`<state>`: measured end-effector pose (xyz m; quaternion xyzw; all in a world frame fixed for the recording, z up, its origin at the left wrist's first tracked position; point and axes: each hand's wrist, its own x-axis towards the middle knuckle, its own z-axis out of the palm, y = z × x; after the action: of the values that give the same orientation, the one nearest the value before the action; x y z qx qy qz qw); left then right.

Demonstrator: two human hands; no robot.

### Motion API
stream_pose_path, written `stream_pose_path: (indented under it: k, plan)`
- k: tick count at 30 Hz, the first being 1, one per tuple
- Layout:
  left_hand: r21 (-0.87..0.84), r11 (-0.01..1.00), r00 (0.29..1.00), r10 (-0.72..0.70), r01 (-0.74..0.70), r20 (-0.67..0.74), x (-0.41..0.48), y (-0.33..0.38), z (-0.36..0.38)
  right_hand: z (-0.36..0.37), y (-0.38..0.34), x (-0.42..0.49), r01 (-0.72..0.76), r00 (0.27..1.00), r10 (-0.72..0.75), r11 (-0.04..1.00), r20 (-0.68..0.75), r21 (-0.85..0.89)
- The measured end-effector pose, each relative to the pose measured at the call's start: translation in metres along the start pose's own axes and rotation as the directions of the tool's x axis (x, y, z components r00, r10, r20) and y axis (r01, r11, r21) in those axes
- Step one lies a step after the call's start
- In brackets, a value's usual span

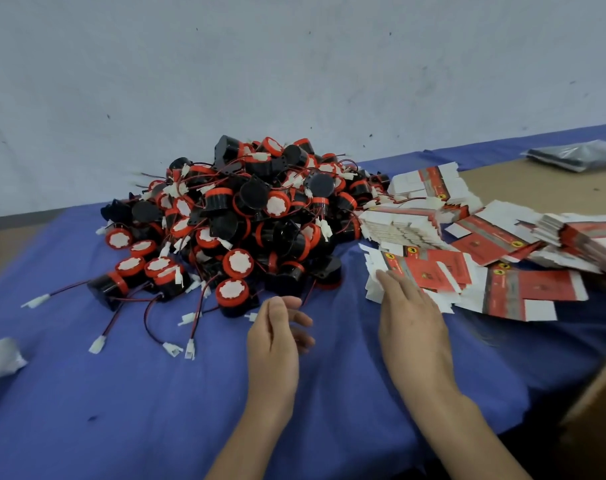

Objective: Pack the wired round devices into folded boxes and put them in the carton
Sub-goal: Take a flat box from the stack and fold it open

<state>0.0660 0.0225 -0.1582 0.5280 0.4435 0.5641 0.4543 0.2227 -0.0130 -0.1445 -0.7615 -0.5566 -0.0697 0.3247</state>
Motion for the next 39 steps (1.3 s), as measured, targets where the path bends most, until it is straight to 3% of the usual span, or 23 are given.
stream_pose_path:
  k: [3, 5, 9, 14, 19, 22, 28, 35, 39]
  plan:
    - [0.001, 0.999, 0.998, 0.041, -0.041, -0.039, -0.002, 0.006, -0.007, -0.005, -0.005, -0.003, 0.174, 0.955, -0.106, 0.956, -0.278, 0.235]
    - [0.012, 0.996, 0.994, 0.085, -0.084, -0.068, -0.001, 0.009, -0.013, -0.012, -0.015, -0.007, 0.211, 0.951, -0.062, 0.845, -0.301, 0.491]
    - [0.069, 0.986, 0.985, 0.154, -0.149, -0.083, 0.0, 0.014, -0.022, -0.012, -0.041, -0.013, 0.094, 0.986, 0.073, 0.509, -0.152, 0.856]
    - [0.077, 0.988, 0.991, 0.133, -0.132, 0.0, 0.0, 0.014, -0.029, -0.004, -0.06, -0.011, -0.041, 0.999, 0.031, 0.272, 0.033, 0.961]
    - [0.094, 0.97, 0.974, 0.223, -0.225, 0.036, 0.003, 0.019, -0.038, -0.003, -0.056, 0.004, -0.14, 0.989, -0.016, 0.207, 0.146, 0.968]
    - [0.122, 0.952, 0.959, 0.271, -0.28, 0.088, 0.005, 0.025, -0.042, 0.005, -0.053, 0.009, -0.218, 0.975, -0.004, 0.22, 0.224, 0.951]
    - [0.286, 0.837, 0.884, 0.423, -0.465, 0.201, -0.002, 0.03, -0.043, 0.016, -0.062, 0.007, -0.273, 0.952, -0.082, 0.199, 0.294, 0.941]
    - [0.153, 0.908, 0.863, 0.304, -0.391, 0.403, -0.001, 0.014, -0.037, 0.013, -0.069, 0.004, -0.264, 0.942, -0.165, 0.168, 0.291, 0.95]
    - [0.131, 0.918, 0.87, 0.299, -0.374, 0.393, -0.003, 0.012, -0.036, 0.013, -0.069, 0.001, -0.238, 0.951, -0.164, 0.153, 0.262, 0.959]
